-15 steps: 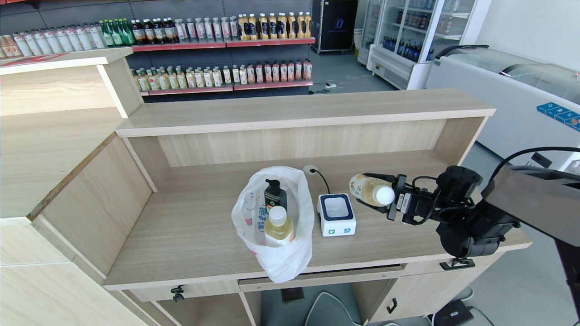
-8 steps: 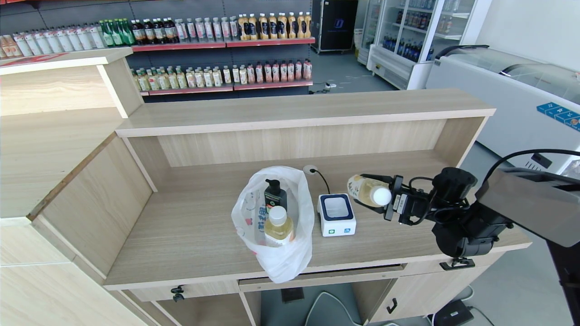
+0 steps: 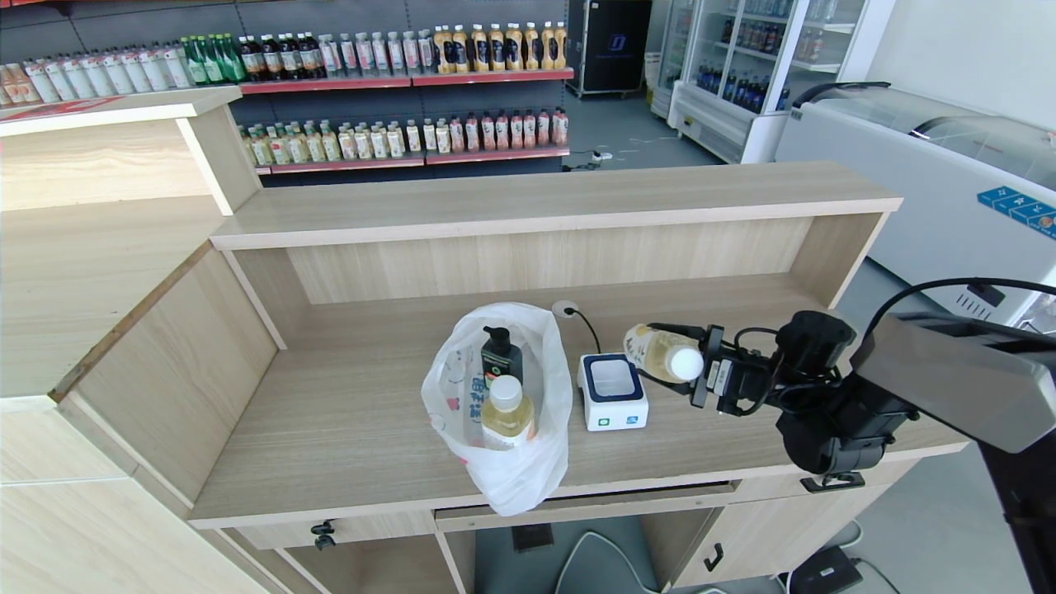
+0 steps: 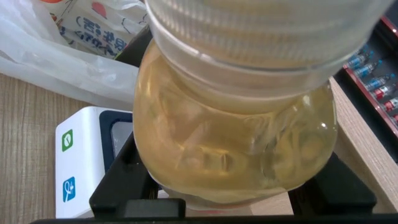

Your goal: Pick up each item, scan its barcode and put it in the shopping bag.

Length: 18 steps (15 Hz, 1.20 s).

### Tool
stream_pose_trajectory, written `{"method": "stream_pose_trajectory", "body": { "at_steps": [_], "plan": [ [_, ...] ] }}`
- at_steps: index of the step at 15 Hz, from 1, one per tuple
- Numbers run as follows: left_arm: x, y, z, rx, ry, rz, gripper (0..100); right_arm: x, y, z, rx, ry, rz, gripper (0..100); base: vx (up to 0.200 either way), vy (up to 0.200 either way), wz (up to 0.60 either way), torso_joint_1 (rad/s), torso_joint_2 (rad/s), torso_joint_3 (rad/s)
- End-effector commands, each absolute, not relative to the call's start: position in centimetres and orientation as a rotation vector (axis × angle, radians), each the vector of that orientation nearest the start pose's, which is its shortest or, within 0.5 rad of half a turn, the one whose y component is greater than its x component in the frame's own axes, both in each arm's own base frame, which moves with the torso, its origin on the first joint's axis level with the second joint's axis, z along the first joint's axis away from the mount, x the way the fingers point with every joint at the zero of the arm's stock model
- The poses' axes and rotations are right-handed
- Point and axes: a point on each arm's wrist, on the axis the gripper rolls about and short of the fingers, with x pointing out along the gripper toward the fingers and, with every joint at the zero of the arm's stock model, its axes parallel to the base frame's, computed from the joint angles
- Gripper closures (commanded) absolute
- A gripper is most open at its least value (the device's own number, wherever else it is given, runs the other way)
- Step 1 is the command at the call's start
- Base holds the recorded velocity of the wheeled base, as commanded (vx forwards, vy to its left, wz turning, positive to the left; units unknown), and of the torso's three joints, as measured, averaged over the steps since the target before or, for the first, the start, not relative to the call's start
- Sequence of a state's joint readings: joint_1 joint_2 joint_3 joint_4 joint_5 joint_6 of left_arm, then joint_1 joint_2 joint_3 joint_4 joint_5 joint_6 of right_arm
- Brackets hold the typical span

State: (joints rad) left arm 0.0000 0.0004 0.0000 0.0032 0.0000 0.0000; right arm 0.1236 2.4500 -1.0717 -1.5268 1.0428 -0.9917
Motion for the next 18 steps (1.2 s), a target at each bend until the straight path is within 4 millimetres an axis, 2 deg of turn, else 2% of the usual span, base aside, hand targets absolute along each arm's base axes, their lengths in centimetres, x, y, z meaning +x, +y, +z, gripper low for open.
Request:
{"method": "stream_pose_trajectory", "body": {
  "at_steps": [1,14,16,18],
  "plan": [
    [-2.3,0.0,7.5,0.000,0.003,0.000,0,42.3,7.4,4.5,-0.938,-0.705,1.005,100,0.000,0.000,0.00,0.000,0.00,0.000],
    [-2.3,0.0,7.5,0.000,0.003,0.000,0,43.0,8.1,4.4,-0.907,-0.707,1.020,100,0.000,0.000,0.00,0.000,0.00,0.000],
    [-2.3,0.0,7.5,0.000,0.003,0.000,0,42.9,8.0,5.3,-0.868,-0.690,1.022,100,0.000,0.000,0.00,0.000,0.00,0.000],
    [-2.3,0.0,7.5,0.000,0.003,0.000,0,42.5,7.3,7.8,-0.829,-0.689,1.003,100,0.000,0.000,0.00,0.000,0.00,0.000]
  ]
}}
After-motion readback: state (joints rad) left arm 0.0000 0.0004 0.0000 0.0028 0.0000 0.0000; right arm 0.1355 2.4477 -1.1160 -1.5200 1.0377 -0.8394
